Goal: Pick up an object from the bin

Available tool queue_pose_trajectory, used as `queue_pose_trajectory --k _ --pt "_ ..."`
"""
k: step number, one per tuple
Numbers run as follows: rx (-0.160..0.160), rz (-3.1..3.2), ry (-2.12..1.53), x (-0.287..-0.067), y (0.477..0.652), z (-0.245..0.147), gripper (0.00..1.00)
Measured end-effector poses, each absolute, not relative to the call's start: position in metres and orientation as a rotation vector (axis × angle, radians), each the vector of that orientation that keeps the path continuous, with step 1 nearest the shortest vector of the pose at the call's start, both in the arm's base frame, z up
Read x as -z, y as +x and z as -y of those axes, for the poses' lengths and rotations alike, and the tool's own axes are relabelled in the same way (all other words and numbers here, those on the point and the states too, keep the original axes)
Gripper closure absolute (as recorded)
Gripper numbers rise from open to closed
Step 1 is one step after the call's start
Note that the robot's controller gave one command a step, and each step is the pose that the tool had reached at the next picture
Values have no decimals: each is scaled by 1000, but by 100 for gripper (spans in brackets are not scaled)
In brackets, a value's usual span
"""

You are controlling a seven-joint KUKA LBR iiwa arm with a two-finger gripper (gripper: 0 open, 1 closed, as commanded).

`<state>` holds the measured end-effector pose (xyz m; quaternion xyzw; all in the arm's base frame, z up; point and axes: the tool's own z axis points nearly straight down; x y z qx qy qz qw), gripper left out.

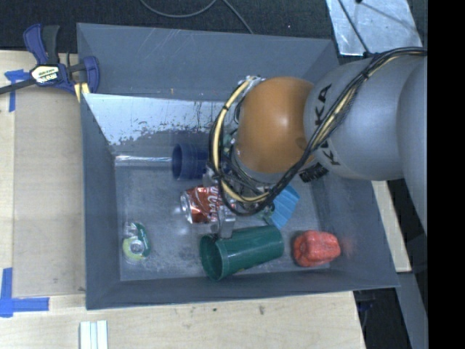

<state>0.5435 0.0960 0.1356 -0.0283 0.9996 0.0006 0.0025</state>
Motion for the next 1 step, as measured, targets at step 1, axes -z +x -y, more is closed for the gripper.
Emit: queue_pose_trajectory --k 1 --pt "-2 -3133 -91 -125 546 -96 0"
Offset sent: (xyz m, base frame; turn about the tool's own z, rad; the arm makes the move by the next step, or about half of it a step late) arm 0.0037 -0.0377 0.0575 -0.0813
